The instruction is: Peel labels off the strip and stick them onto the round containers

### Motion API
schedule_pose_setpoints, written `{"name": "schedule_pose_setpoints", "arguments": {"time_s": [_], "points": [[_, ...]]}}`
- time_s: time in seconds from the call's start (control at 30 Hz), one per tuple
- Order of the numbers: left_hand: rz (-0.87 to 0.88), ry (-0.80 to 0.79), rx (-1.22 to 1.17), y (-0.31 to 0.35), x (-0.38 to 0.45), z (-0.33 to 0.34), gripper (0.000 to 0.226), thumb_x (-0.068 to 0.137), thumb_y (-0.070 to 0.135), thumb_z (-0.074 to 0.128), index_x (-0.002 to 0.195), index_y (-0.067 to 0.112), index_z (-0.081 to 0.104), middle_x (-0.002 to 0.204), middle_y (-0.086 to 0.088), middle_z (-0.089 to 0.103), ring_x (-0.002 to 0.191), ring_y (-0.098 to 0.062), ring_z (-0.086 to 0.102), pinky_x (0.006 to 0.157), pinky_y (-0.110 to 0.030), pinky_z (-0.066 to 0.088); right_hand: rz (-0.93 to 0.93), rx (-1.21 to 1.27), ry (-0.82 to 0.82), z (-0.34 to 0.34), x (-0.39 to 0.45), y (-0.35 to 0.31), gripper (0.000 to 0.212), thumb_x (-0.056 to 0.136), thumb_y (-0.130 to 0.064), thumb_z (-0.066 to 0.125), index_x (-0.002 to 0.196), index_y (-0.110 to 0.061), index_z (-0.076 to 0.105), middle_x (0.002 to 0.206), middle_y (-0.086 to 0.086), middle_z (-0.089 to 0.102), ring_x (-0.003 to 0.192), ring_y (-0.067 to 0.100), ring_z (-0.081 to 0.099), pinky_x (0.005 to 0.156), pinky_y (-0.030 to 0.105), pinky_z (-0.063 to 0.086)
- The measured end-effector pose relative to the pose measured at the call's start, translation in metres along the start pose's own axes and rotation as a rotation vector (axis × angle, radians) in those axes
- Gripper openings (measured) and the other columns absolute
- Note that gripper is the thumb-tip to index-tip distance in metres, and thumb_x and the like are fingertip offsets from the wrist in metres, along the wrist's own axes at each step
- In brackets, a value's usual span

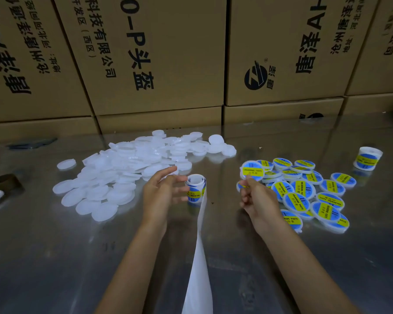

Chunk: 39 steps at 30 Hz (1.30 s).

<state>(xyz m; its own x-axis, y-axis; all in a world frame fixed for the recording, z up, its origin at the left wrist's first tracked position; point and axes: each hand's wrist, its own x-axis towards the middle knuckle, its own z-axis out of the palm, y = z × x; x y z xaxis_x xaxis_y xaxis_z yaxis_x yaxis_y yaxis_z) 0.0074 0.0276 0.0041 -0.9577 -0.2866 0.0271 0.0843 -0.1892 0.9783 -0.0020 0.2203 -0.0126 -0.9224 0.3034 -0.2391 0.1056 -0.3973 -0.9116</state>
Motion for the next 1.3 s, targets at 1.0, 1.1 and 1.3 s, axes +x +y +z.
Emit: {"name": "schedule_pose_setpoints", "arguments": {"time_s": [1.0, 1.1, 1.3], "points": [[0.437, 0.03, 1.114, -0.051, 0.084, -0.004, 0.015, 0.085, 0.008, 0.065, 0.093, 0.006, 0.077, 0.112, -0.008, 0.057, 0.108, -0.023, 0.049, 0.089, -0.03, 0.044, -0.242, -0.404, -0.111, 0.017, 0.003, 0.028, 0.011, 0.095, -0.012, 0.054, 0.089, -0.008, 0.063, 0.061, 0.004, 0.056, 0.05, 0.011, 0.048, 0.049, 0.027, 0.045], [0.361, -0.032, 0.898, -0.049, 0.078, -0.009, 0.014, 0.08, 0.004, 0.071, 0.076, 0.017, 0.071, 0.097, 0.004, 0.062, 0.087, -0.008, 0.058, 0.079, -0.02, 0.046, -0.282, -0.48, -0.099, 0.017, 0.005, 0.029, 0.009, 0.094, -0.014, 0.057, 0.087, -0.012, 0.062, 0.073, 0.006, 0.06, 0.058, 0.014, 0.047, 0.063, 0.031, 0.041], [0.273, 0.039, 0.74, -0.047, 0.062, -0.012, 0.012, 0.099, 0.011, 0.054, 0.089, 0.017, 0.057, 0.096, 0.003, 0.067, 0.085, -0.013, 0.06, 0.068, -0.019, 0.04, -0.39, -0.525, -0.154, 0.017, 0.004, 0.032, 0.015, 0.094, -0.005, 0.053, 0.099, -0.012, 0.065, 0.086, -0.002, 0.064, 0.081, 0.016, 0.06, 0.076, 0.037, 0.052]]}}
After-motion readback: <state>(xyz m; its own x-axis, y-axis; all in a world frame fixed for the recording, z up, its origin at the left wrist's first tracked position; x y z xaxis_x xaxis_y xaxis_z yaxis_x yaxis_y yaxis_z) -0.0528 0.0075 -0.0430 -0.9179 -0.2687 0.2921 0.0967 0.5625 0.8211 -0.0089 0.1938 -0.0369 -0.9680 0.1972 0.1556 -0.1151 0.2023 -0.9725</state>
